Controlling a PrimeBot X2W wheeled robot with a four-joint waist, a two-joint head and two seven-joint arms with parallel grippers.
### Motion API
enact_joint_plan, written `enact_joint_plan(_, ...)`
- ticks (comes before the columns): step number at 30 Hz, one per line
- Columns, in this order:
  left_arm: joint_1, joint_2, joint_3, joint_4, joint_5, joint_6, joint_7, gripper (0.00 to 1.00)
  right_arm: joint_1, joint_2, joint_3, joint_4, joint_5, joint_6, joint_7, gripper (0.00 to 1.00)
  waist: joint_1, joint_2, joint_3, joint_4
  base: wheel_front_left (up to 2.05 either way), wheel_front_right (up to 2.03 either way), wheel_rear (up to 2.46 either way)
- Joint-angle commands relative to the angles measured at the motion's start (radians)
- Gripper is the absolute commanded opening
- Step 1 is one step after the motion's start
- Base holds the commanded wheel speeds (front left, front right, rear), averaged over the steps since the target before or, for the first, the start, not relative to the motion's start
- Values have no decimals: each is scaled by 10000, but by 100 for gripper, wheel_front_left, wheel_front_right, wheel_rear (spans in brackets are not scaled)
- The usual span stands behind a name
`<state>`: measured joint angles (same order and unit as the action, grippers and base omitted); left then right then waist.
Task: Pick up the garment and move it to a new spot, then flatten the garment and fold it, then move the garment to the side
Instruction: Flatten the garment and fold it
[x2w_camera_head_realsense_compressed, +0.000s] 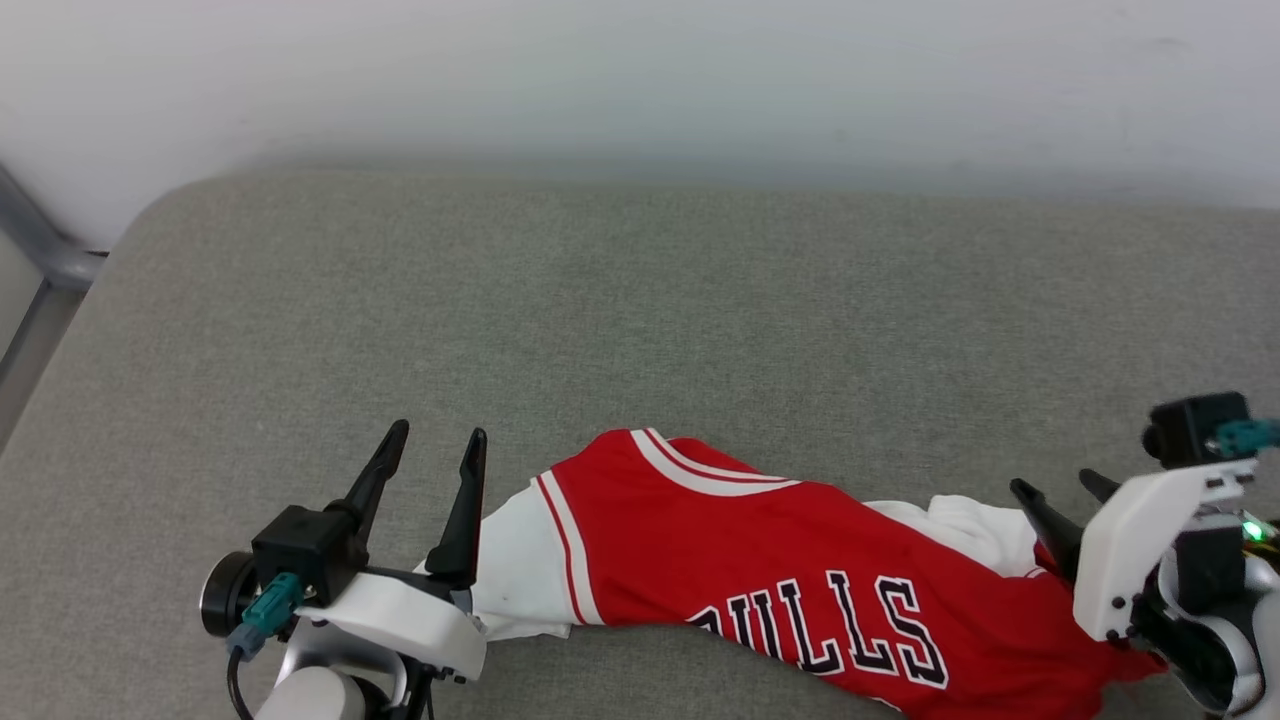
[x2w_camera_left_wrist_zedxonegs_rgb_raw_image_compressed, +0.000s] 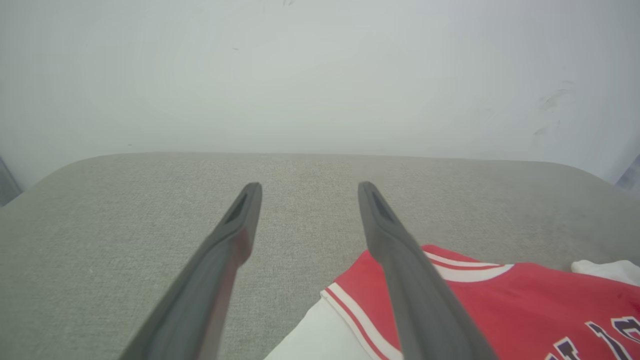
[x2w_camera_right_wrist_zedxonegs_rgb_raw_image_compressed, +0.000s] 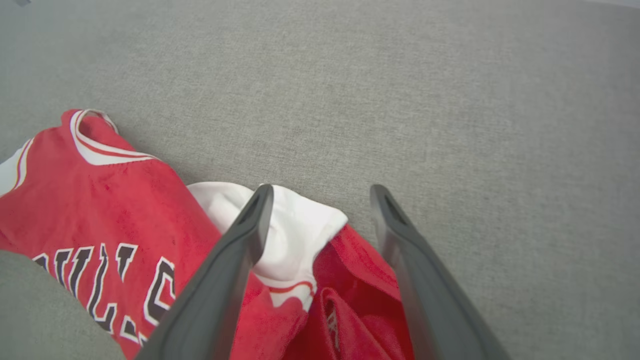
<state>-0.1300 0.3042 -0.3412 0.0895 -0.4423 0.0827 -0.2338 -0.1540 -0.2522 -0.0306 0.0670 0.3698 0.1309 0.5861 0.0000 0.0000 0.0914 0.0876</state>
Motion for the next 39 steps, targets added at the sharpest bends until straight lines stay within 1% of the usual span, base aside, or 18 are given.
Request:
enact_joint_plan(1,-154,-19,8,-72,57,-17,-78,100,-302,-168,234,64,83,-3,301,100,0,0,190,170,0,0,0)
enact_joint_plan(6,-411,-105,21,-171,23,-87,-133,100,-1415,-1044,1554,470,627,-5,2130,100,0,0,619,462,0,0,0)
enact_joint_plan(9,-561,-145,32,-130,28,-136,-170,100,-1938,-1545,2269,727,769,-5,3001,100,0,0,881,613,0,0,0)
enact_joint_plan(13,-735,-213,82,-30,31,-195,-234,100,-2377,-2044,3179,1013,1045,-5,3688,100,0,0,1187,710,0,0,0)
enact_joint_plan(17,-862,-310,126,63,43,-266,-267,100,-2591,-2325,4021,1421,1464,-3,4273,100,0,0,1421,747,0,0,0)
enact_joint_plan(20,-923,-393,159,166,45,-311,-286,100,-2638,-2451,4605,1712,1860,-3,4432,100,0,0,1526,753,0,0,0)
enact_joint_plan(21,-951,-419,164,200,50,-327,-294,100,-2677,-2486,4761,1813,1974,-2,4460,71,0,0,1545,759,0,0,0)
enact_joint_plan(22,-970,-432,180,230,63,-351,-302,100,-2708,-2522,4894,1876,2102,-2,4435,27,0,0,1551,762,0,0,0)
enact_joint_plan(23,-983,-446,197,259,74,-363,-307,100,-2786,-2529,4948,1912,2232,-2,4290,0,0,0,1553,758,0,0,0)
enact_joint_plan(28,-907,-494,311,370,91,-383,-321,100,-3632,-2619,4757,1820,2351,-8,3192,0,0,0,1436,673,0,0,0)
enact_joint_plan(31,-776,-512,367,417,123,-383,-326,100,-3967,-2570,4385,1788,2266,-5,2490,0,0,0,1275,584,0,0,0)
enact_joint_plan(35,-665,-536,406,400,152,-369,-330,100,-4260,-2517,3567,1837,1985,-5,1848,0,0,0,1105,448,0,0,0)
enact_joint_plan(39,-608,-523,420,385,167,-364,-332,100,-4047,-2441,2229,2093,1442,-5,1273,0,0,0,1004,356,0,0,0)
